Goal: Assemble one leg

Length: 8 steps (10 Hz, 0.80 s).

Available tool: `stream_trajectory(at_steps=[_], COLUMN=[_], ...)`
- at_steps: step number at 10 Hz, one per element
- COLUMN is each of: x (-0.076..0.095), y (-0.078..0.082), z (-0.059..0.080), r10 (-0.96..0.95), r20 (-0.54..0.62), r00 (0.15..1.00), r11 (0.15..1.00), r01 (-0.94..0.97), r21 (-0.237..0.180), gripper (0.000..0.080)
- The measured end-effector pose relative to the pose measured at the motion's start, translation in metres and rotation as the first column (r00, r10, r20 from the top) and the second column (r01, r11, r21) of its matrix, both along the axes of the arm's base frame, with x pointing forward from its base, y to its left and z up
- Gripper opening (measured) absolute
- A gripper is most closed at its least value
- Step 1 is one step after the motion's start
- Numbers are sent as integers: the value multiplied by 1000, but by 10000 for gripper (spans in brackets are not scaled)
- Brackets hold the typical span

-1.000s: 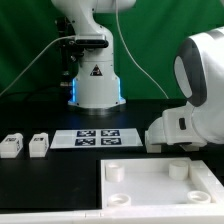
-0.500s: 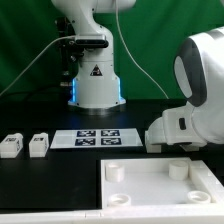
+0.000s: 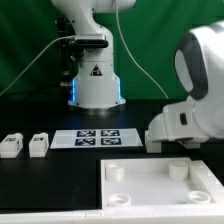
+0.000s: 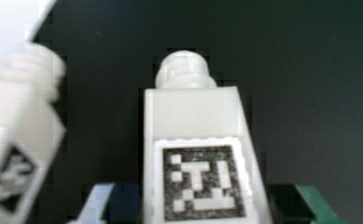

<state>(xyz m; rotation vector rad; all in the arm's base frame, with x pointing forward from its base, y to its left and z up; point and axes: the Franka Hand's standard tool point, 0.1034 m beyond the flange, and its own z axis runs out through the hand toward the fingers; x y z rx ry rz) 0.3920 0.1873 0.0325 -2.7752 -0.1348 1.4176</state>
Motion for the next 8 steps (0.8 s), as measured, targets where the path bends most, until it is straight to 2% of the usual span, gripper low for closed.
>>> stream_trajectory(at_steps=[1, 2, 3, 5, 6, 8], x=[17, 36, 42, 71, 76, 98], y=[-1, -5, -13, -30, -38, -45], z=[18, 40, 63, 94, 106, 122], r10=[-4, -17, -24, -59, -73, -110], r20=[66, 185, 266, 477, 544, 702], r00=[998, 983, 964, 877, 836, 704], r11=[1000, 999, 999, 996, 996, 993], r01=[3, 11, 12, 23, 32, 49], r21=[18, 37, 47, 80, 84, 107], gripper=[294, 294, 294, 294, 294, 295])
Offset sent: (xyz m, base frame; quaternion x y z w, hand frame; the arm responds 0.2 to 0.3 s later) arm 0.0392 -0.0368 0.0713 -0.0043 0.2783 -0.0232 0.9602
